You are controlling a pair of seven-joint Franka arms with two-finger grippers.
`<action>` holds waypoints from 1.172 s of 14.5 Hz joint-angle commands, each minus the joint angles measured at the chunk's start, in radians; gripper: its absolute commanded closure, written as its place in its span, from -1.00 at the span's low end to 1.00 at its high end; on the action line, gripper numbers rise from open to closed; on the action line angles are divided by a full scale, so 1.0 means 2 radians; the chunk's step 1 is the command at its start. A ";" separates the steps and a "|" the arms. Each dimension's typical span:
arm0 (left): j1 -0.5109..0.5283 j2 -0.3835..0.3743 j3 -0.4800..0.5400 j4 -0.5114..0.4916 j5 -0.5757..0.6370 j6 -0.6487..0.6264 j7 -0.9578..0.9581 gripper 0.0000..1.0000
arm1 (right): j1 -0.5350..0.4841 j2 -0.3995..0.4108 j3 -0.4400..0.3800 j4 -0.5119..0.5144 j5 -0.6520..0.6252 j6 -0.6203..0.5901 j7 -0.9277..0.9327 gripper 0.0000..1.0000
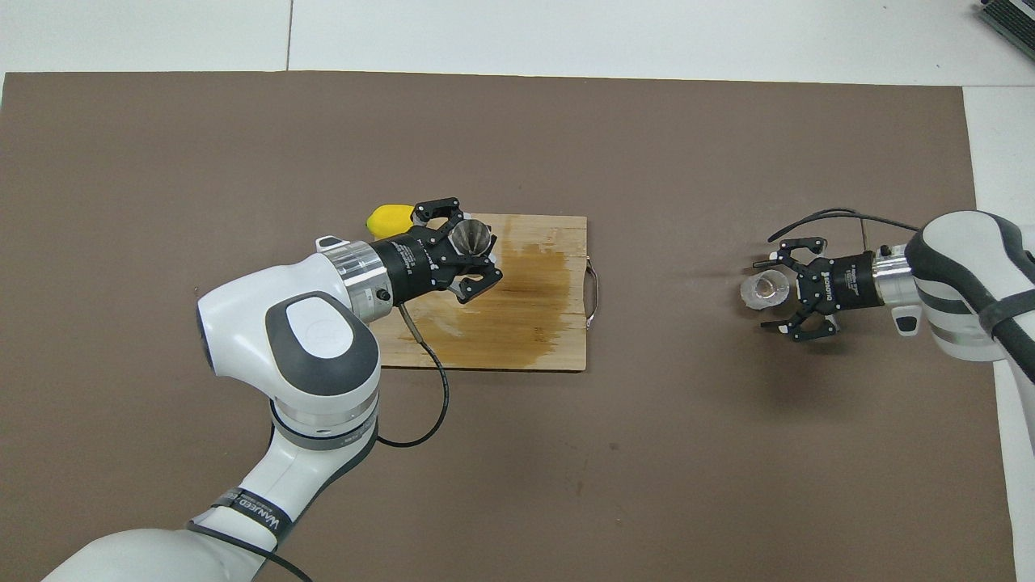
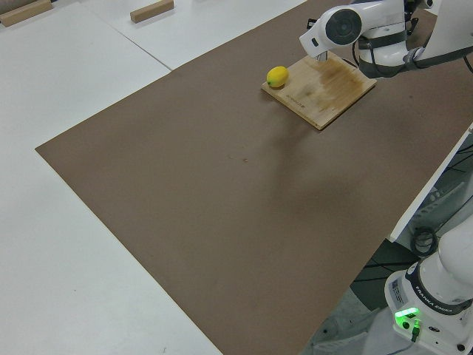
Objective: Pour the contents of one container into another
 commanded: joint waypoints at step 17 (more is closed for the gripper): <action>-0.060 0.088 0.008 0.075 -0.047 0.033 0.002 1.00 | 0.011 -0.017 0.000 -0.003 0.015 0.009 -0.010 0.40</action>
